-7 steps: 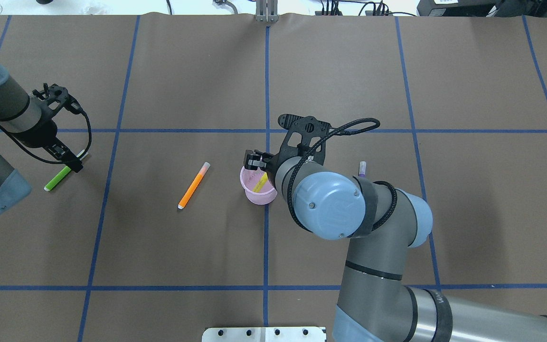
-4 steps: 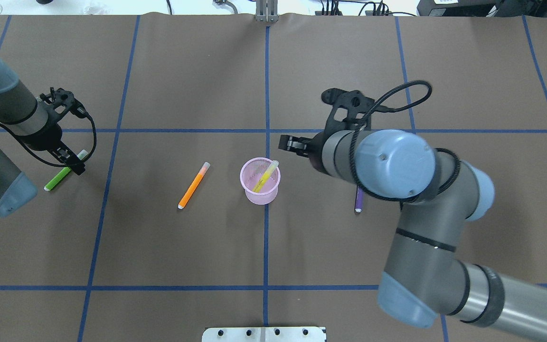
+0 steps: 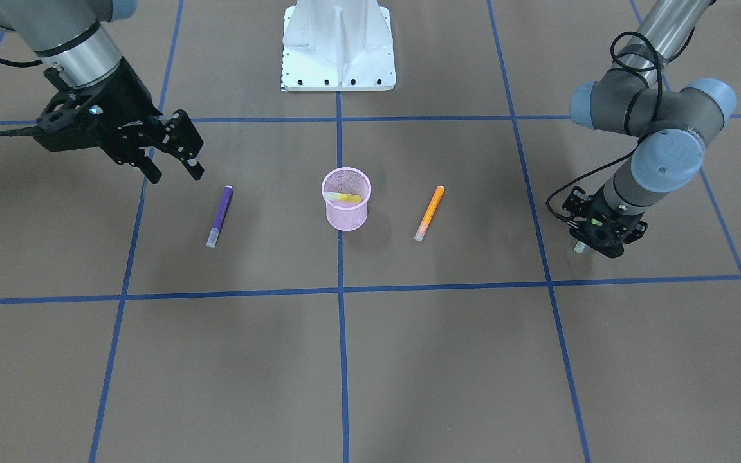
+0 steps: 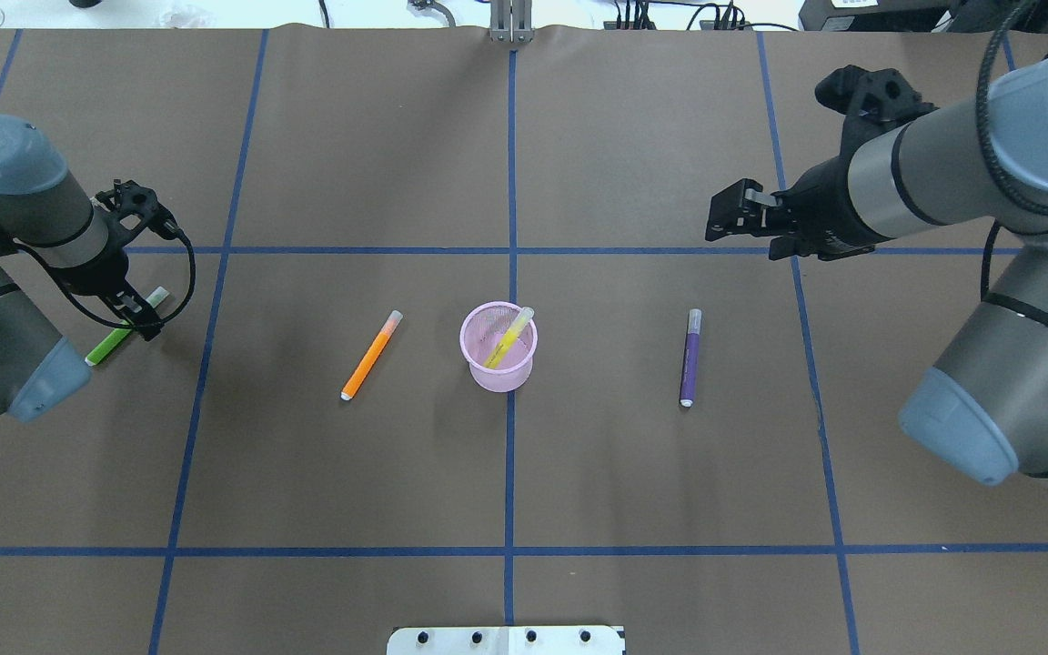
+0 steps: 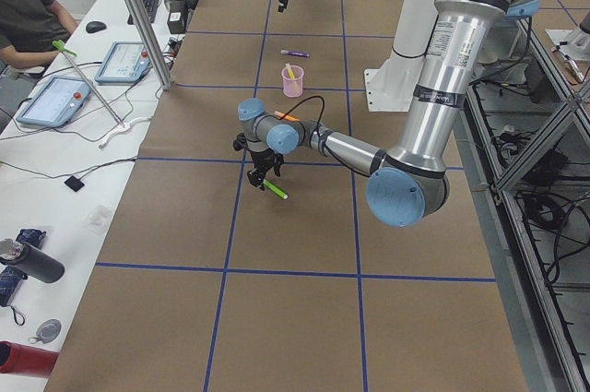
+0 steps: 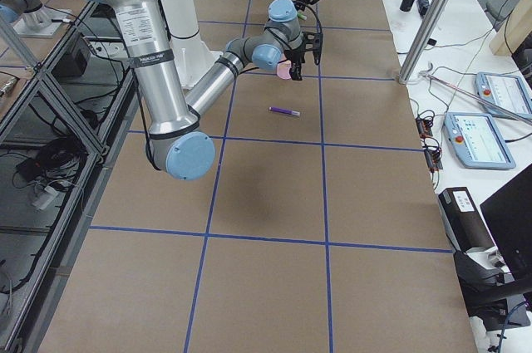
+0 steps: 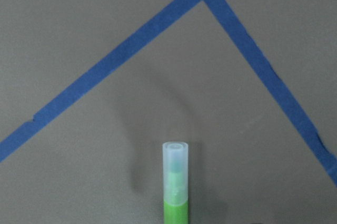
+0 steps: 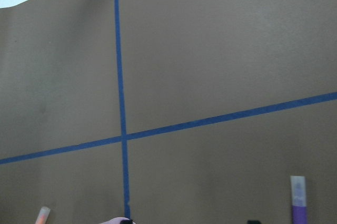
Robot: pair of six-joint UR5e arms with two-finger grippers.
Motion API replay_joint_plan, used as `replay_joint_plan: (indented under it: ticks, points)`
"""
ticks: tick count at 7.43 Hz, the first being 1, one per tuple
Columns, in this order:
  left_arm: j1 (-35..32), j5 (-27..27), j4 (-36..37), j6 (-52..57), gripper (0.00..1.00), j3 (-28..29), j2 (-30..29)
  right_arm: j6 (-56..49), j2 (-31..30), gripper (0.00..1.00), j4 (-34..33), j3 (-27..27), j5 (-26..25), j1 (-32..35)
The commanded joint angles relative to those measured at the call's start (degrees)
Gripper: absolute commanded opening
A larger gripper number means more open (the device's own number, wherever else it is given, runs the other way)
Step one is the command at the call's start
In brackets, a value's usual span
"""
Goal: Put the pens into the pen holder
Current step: 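Withdraw the right gripper from the cup toward the purple marker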
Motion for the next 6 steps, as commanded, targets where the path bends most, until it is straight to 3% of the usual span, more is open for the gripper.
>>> replay_joint_plan:
  ticks: [1,2,4,6]
  points:
    - [0.4,0.1,0.1,0.3,0.66,0.8,-0.4,-1.3,-1.7,0.79,0.0,0.2,1.4,1.2]
    - [0.4,0.1,0.1,0.3,0.48,1.1,-0.5,-1.3,-1.7,0.79,0.0,0.3,1.5,1.2]
    - [0.3,0.1,0.1,0.4,0.00,1.2,-0.5,-1.3,-1.7,0.80,0.0,0.3,1.5,1.2]
    - [-0.6,-0.5,0.9,0.5,0.00,0.5,-0.8,-1.3,-1.7,0.80,0.0,0.3,1.5,1.2]
